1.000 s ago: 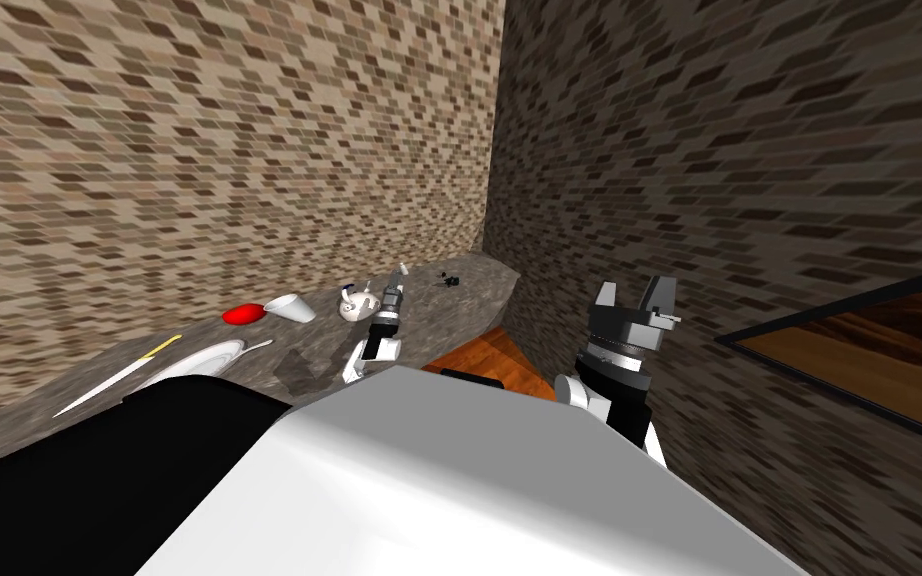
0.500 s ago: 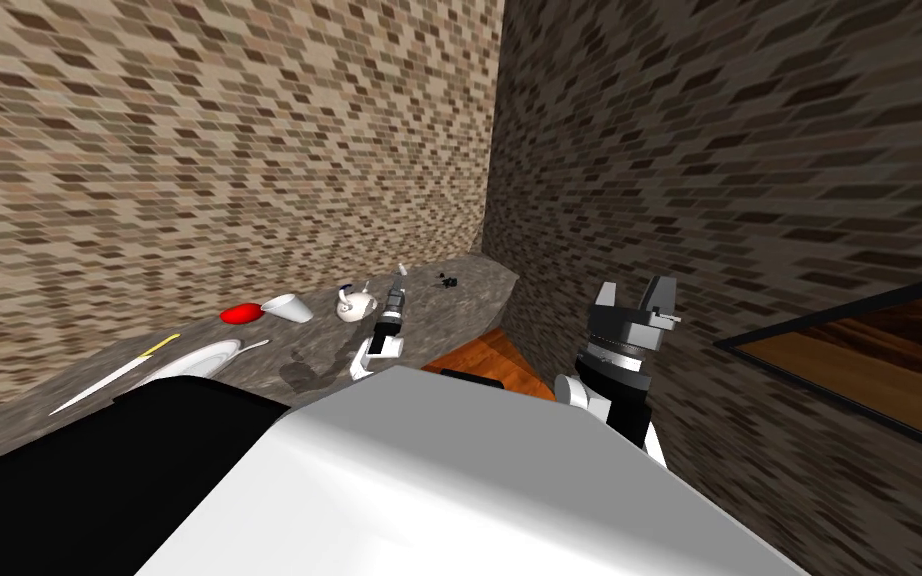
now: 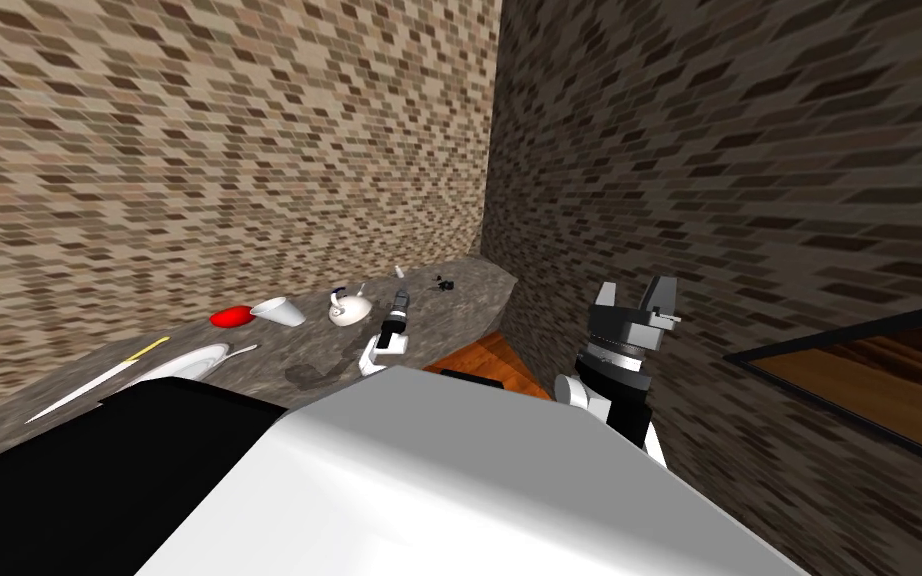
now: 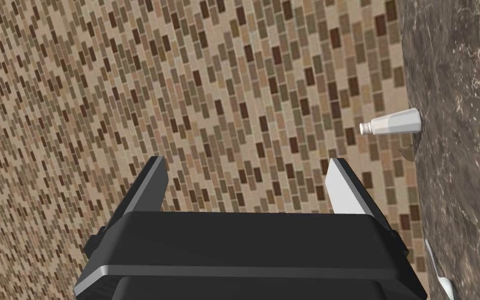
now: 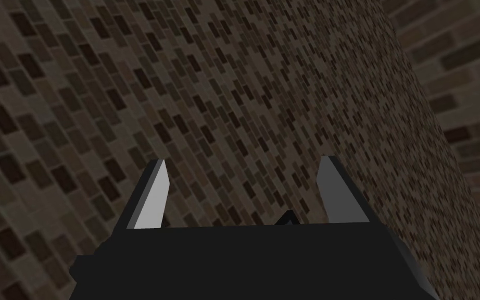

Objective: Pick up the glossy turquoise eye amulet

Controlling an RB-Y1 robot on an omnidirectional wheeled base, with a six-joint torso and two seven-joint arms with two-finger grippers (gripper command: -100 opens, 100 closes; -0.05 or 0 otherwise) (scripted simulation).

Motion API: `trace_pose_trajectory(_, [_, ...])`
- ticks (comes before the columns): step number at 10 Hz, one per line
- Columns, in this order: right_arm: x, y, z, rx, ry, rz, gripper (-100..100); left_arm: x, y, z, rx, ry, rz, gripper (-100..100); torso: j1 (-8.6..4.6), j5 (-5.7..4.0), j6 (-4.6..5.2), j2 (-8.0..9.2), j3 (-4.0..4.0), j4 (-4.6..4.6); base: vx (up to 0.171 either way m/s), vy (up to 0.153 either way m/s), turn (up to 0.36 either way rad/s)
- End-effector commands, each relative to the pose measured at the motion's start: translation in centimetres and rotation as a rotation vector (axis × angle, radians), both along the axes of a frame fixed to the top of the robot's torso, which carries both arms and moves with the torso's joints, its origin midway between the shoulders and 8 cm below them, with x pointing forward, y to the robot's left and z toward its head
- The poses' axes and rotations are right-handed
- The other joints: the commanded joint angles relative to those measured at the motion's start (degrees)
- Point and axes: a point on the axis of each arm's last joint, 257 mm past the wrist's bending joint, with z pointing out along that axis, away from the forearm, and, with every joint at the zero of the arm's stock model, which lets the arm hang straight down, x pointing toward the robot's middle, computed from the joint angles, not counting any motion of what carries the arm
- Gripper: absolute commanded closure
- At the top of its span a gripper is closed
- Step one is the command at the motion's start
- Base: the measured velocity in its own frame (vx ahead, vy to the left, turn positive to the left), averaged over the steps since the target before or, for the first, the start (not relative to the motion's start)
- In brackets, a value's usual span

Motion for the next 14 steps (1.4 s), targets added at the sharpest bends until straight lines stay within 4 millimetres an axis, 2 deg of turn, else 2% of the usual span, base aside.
trace_pose_trajectory(1, [0.0,0.0,0.0,0.0,0.0,0.0,0,0.8,0.2,-1.8,0.002,0.05,0.005,-100,0.0,0.0,0.0,0.0,0.0,0.0,0.096,-0.043,0.019])
trace_pose_trajectory(3, [0.0,0.0,0.0,0.0,0.0,0.0,0,1.4,0.1,-2.9,0.006,0.079,0.006,-100,0.02,0.0,-0.01,0.02,0.01,0.0,0.084,-0.041,0.016])
trace_pose_trajectory(7, [0.0,0.0,0.0,0.0,0.0,0.0,0,3.6,-0.5,-6.8,0.022,0.193,0.006,-100,-0.04,-0.01,0.0,0.01,0.01,0.01,0.092,-0.05,0.021])
trace_pose_trajectory(10, [0.0,0.0,0.0,0.0,0.0,0.0,0,4.9,-1.4,-9.2,0.027,0.264,0.001,-100,-0.04,-0.02,-0.01,-0.01,-0.01,-0.01,0.105,-0.057,0.016])
trace_pose_trajectory(11, [0.0,0.0,0.0,0.0,0.0,0.0,0,5.4,-2.2,-10.6,0.023,0.3,-0.005,-100,0.0,-0.01,0.0,0.01,0.0,0.0,0.112,-0.055,0.005])
trace_pose_trajectory(13, [0.0,0.0,0.0,0.0,0.0,0.0,0,5.6,-2.7,-11.2,0.018,0.314,-0.008,-100,0.01,-0.01,-0.01,0.06,0.03,0.0,0.077,-0.04,0.002])
trace_pose_trajectory(14, [0.0,0.0,0.0,0.0,0.0,0.0,0,5.5,-2.3,-11.0,0.02,0.308,-0.006,-100,0.06,0.0,-0.01,0.13,0.07,0.02,0.03,-0.013,0.0])
